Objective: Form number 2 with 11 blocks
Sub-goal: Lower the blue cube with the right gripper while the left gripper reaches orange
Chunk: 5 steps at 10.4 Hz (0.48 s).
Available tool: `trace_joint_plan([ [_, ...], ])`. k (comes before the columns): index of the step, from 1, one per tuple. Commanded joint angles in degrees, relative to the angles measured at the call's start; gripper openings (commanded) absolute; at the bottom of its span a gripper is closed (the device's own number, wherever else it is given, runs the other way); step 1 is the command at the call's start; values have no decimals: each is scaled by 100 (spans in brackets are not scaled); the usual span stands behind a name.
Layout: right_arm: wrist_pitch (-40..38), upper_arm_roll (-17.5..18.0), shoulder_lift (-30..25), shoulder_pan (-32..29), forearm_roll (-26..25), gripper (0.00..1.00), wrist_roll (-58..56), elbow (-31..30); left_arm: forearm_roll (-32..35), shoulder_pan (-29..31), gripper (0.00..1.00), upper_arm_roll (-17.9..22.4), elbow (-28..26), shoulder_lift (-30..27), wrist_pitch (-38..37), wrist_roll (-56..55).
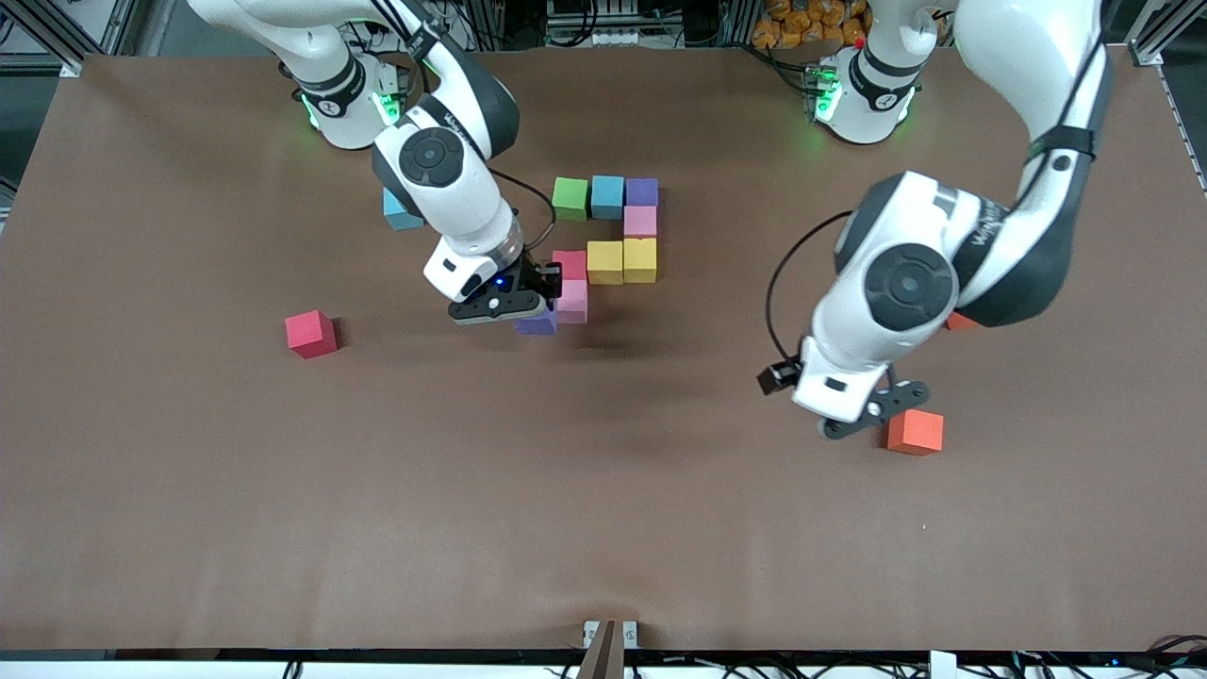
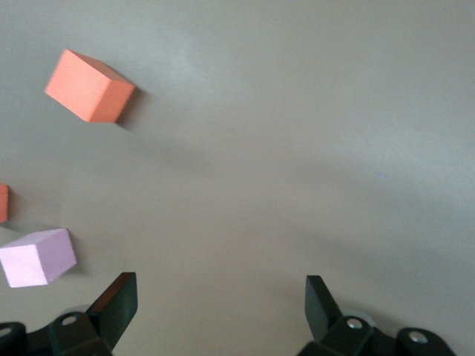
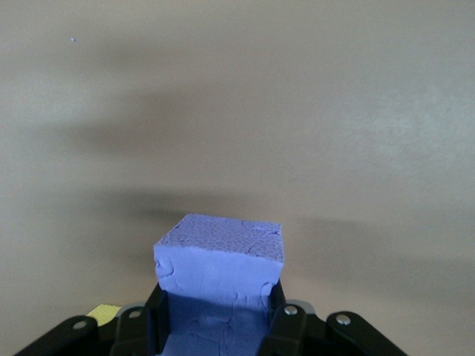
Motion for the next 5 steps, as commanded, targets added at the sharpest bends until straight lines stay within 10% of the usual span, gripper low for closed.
trace_joint_plan([
  [1,304,-482,690,700,-36,50,479,476,-40,547,100,-9,-8,264,268,475],
  [5,360,-960,1291,1258,-45,50,586,891,31,858,100,482,-8,652,973,1269],
])
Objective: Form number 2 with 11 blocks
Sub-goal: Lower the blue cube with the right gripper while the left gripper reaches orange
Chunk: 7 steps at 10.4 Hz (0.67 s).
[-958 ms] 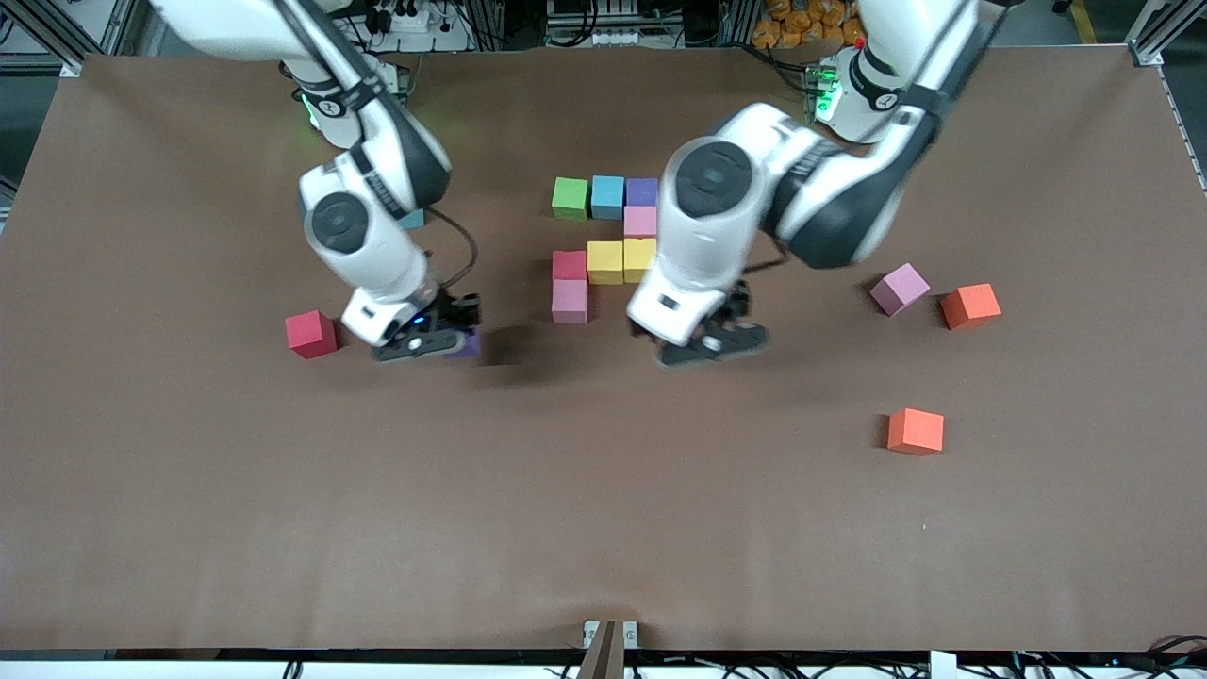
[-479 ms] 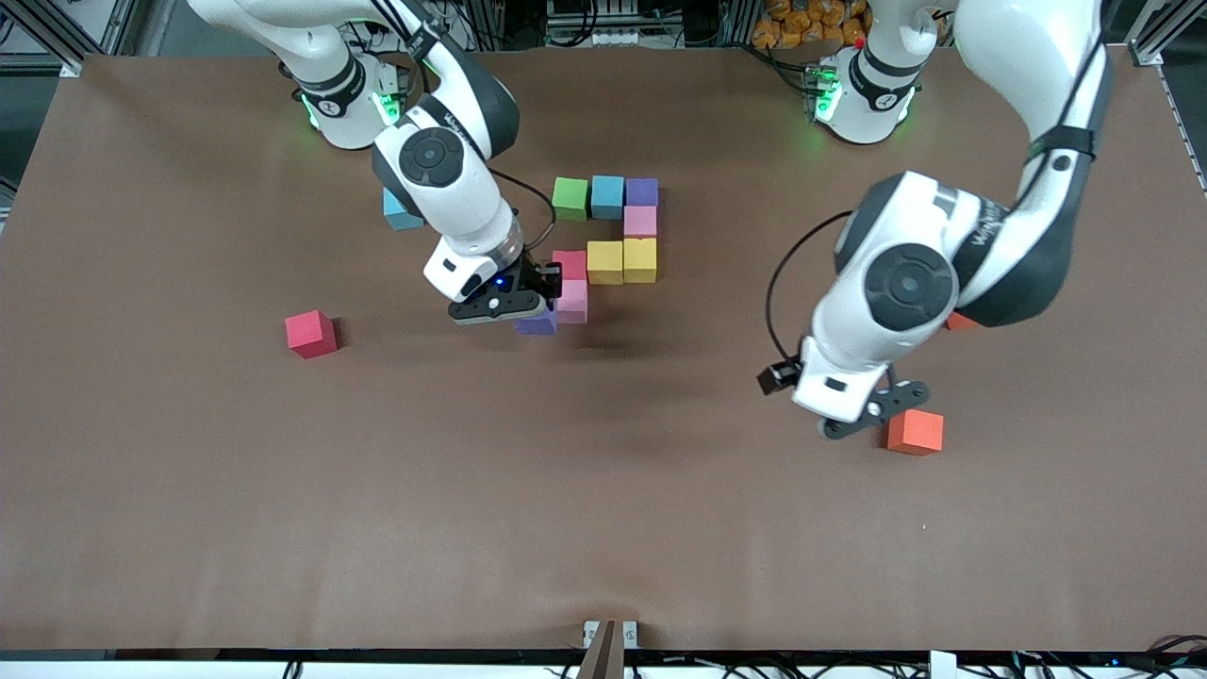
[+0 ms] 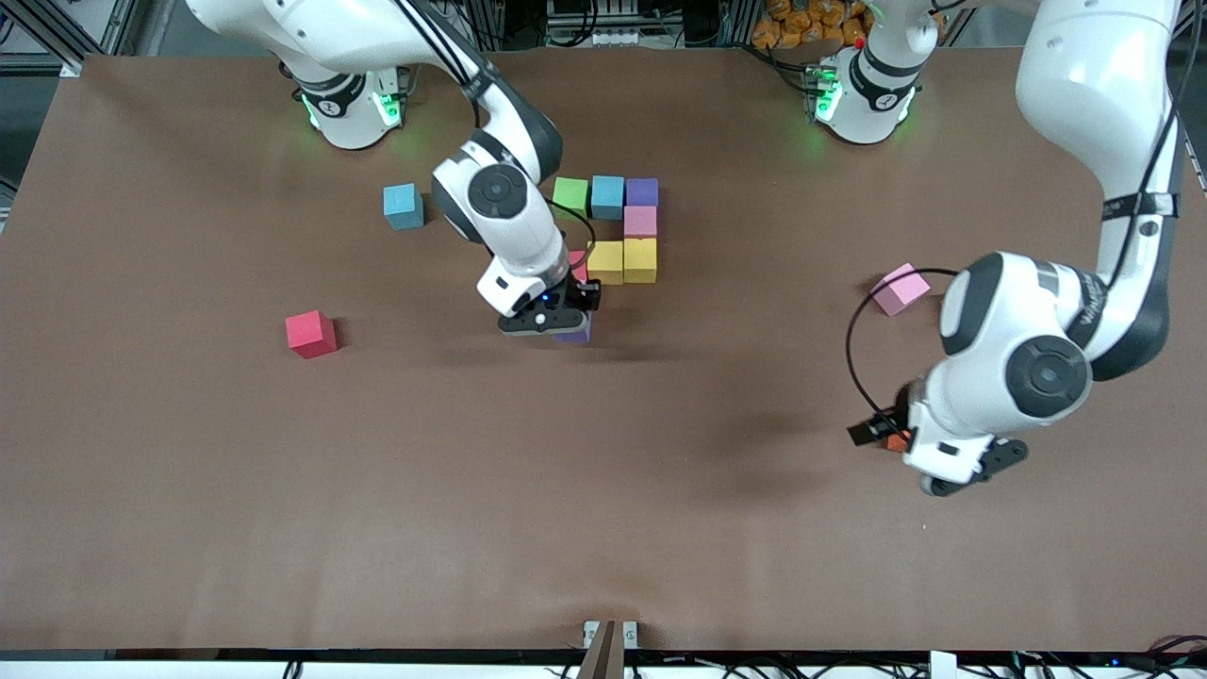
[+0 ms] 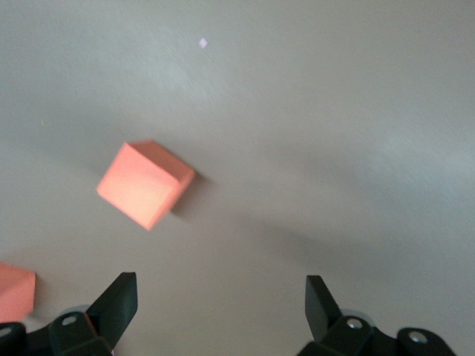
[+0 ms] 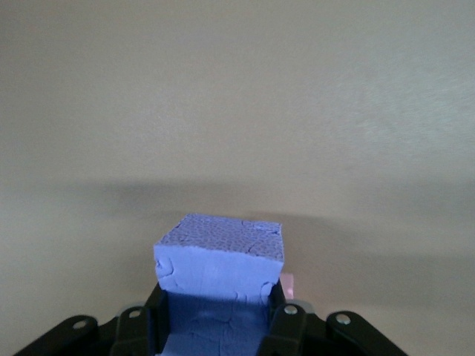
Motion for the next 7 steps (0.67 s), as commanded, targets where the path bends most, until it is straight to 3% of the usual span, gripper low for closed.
trace_joint_plan([
  [1,-75,-66,156,82,-39,50,112,250,24,-50,100,207,24,107,150,149],
  [7,-75,-224,252,83,-92,50,68,276,41,195,100,498,-12,476,607,1802],
])
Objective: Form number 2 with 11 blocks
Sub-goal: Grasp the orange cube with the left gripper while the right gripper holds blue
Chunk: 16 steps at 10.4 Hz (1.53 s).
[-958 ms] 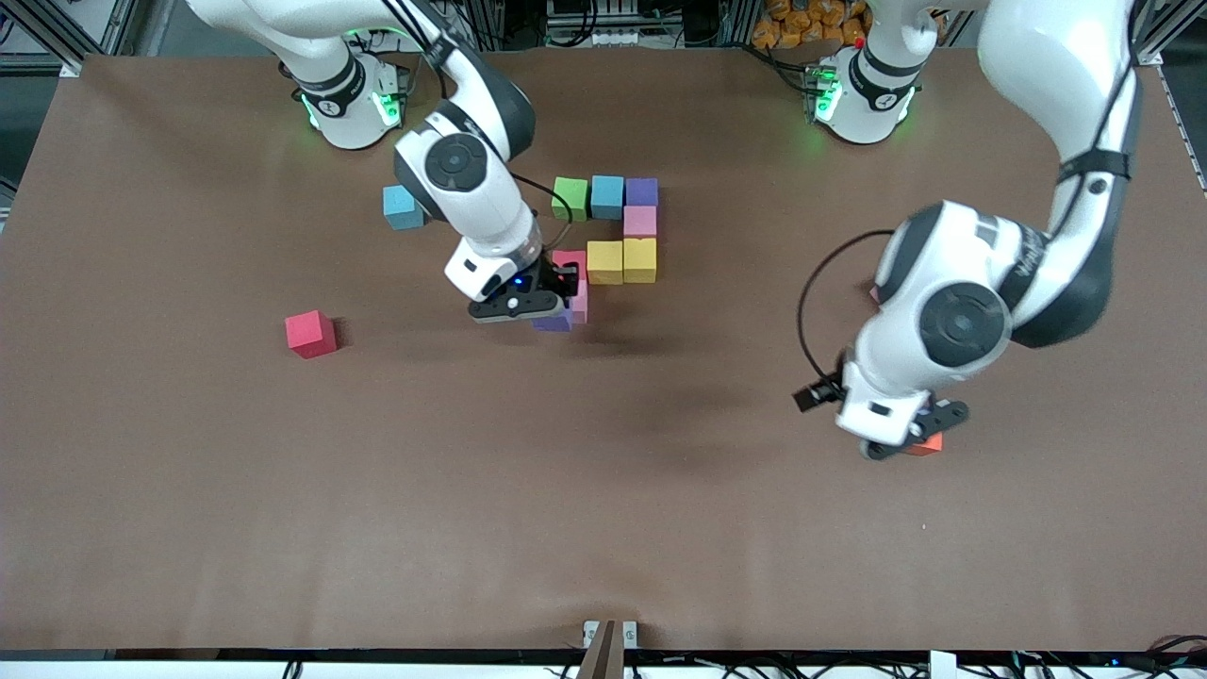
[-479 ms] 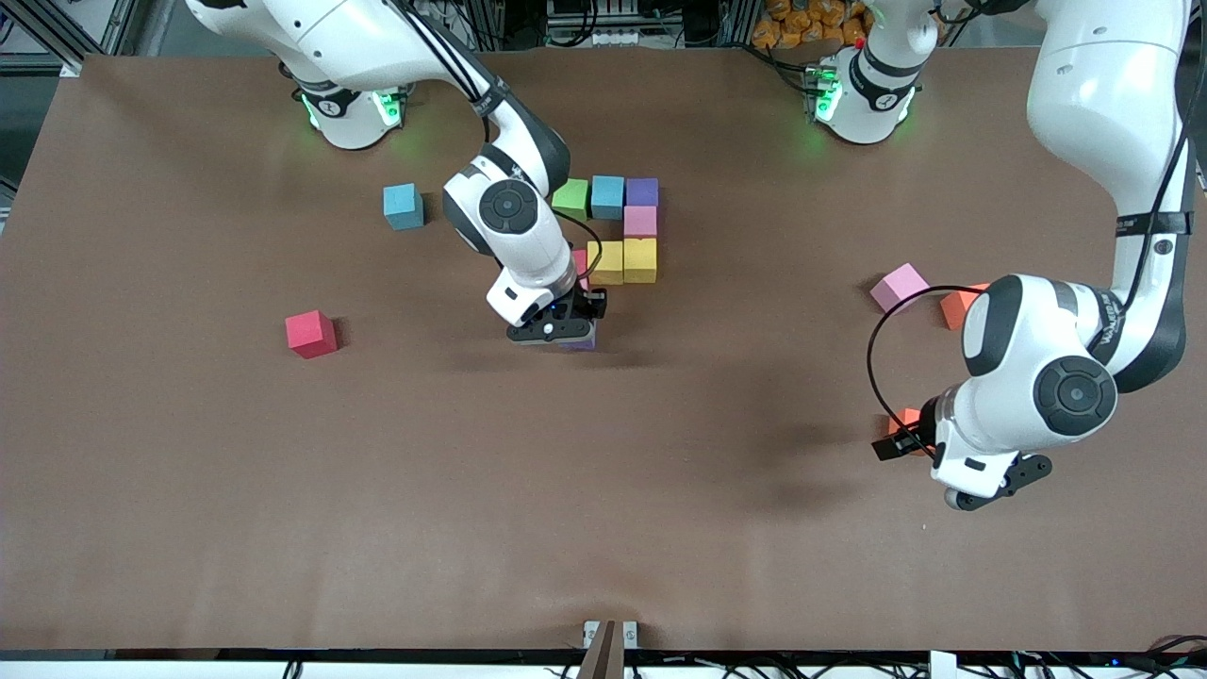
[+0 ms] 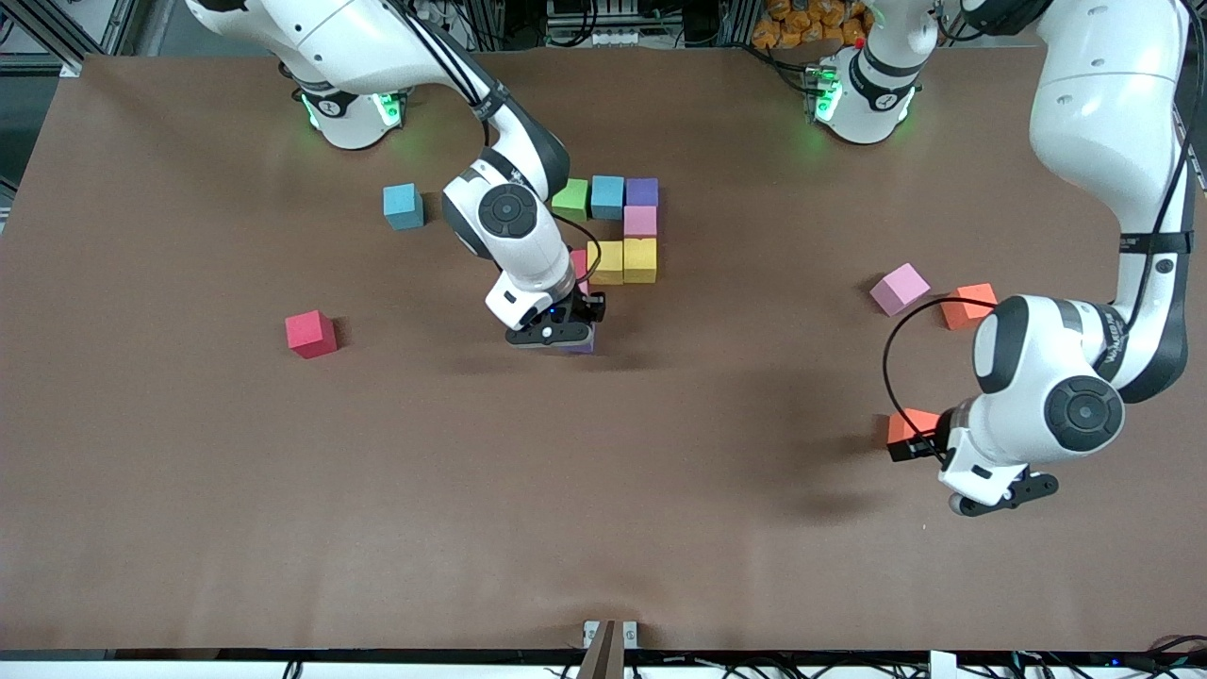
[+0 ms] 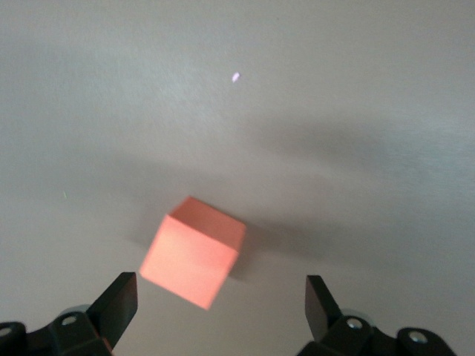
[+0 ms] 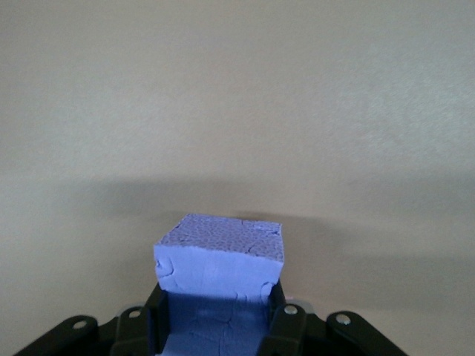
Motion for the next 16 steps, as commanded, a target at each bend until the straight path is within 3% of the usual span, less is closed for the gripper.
trace_joint_plan([
  [1,-59,-104,129,69,-68,50,69,152,44,58,100,1,10,52,102,272],
  [11,64,-175,323,175,-288,50,104,152,70,92,100,1,-236,289,128,1290],
  [16,196,-183,384,193,-288,51,113,143,510,207,100,1,-429,298,269,1441],
])
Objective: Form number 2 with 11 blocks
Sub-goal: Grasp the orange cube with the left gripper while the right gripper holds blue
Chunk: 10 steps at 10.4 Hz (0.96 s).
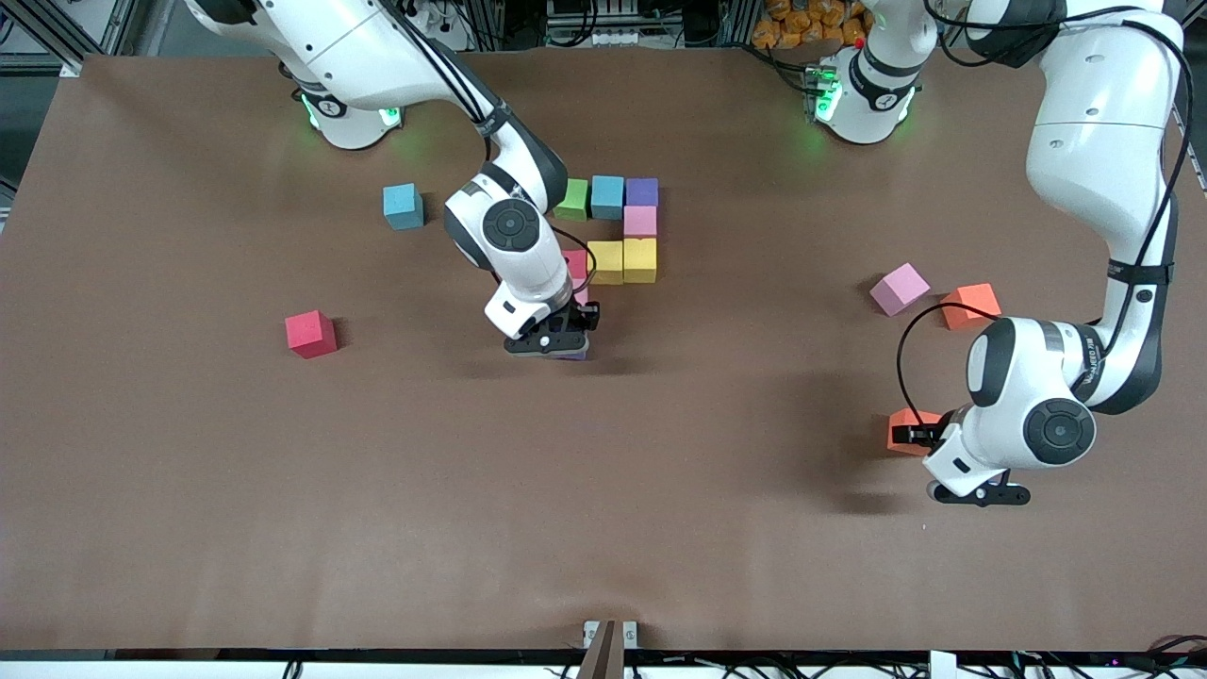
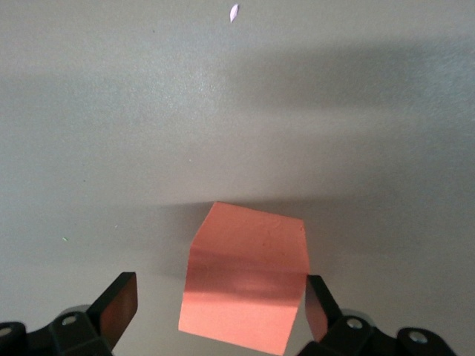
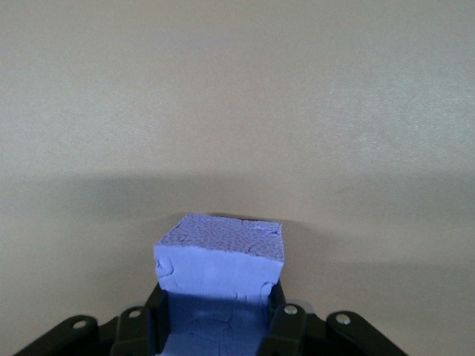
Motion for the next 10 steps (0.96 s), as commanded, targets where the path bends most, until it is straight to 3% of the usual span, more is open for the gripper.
trace_joint_plan([
  [1,42,-78,127,99,-106,50,114,141,65,50,100,-15,-103,-37,96,69],
  [10,42,-78,154,108,-133,51,114,88,56,50,100,-24,-112,95,132,69],
])
